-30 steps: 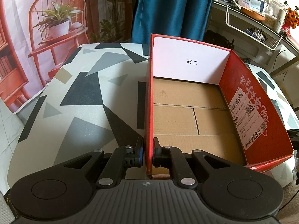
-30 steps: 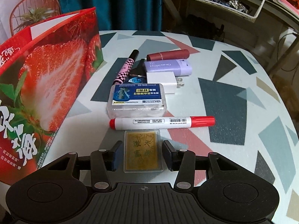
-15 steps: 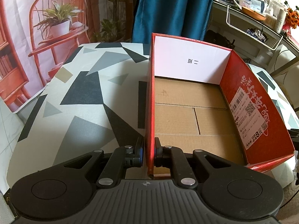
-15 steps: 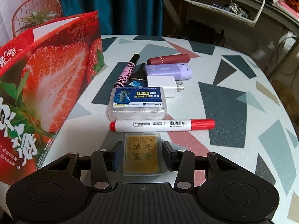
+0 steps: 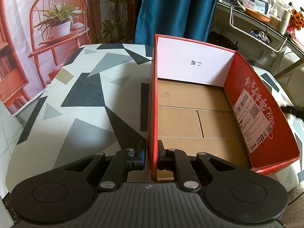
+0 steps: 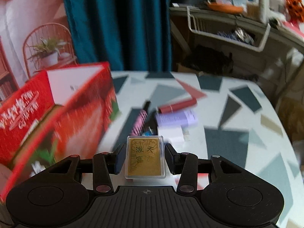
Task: Organize rigid objects
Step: 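Carry the gold card case into the red box and release it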
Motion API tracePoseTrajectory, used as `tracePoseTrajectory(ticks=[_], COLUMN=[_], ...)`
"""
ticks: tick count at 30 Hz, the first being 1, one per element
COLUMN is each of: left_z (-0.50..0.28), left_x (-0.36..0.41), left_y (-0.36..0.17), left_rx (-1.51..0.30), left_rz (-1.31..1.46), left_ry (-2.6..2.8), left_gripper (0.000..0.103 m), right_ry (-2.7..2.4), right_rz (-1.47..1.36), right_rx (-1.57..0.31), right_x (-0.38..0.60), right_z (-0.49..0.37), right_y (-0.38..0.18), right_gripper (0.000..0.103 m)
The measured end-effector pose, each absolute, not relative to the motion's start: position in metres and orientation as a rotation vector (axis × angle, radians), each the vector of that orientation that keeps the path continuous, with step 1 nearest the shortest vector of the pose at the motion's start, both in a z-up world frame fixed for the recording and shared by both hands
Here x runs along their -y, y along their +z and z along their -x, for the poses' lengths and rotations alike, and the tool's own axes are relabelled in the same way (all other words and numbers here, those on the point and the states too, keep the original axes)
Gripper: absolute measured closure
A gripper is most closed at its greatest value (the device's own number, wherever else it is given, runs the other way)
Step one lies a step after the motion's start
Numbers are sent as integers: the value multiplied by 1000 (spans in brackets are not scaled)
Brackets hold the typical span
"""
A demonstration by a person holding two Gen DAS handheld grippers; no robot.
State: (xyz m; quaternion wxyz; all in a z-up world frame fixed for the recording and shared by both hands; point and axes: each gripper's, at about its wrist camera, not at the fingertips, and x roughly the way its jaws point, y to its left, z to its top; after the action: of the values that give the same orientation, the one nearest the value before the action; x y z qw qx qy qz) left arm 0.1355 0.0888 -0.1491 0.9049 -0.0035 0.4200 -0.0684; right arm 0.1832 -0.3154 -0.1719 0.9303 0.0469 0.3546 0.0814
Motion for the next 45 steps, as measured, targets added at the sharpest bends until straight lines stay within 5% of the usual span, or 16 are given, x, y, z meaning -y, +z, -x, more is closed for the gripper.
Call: tracePoseTrajectory(ticks=[10, 26, 45], left_z=[-137, -139, -139], left_x=[-90, -90, -90], left_y=[-150, -152, -152], left_rx=[-856, -854, -855], left_rz=[3, 1, 0], left_ry=[-142, -149, -139], left_gripper=[89, 89, 89], right_ry=[342, 433, 171], right_rz=[29, 102, -186], right_rx=[-522, -573, -466], right_x=[259, 196, 308], right_z=[-241, -279, -231], right_y=[-111, -133, -132], right_gripper=[62, 61, 51])
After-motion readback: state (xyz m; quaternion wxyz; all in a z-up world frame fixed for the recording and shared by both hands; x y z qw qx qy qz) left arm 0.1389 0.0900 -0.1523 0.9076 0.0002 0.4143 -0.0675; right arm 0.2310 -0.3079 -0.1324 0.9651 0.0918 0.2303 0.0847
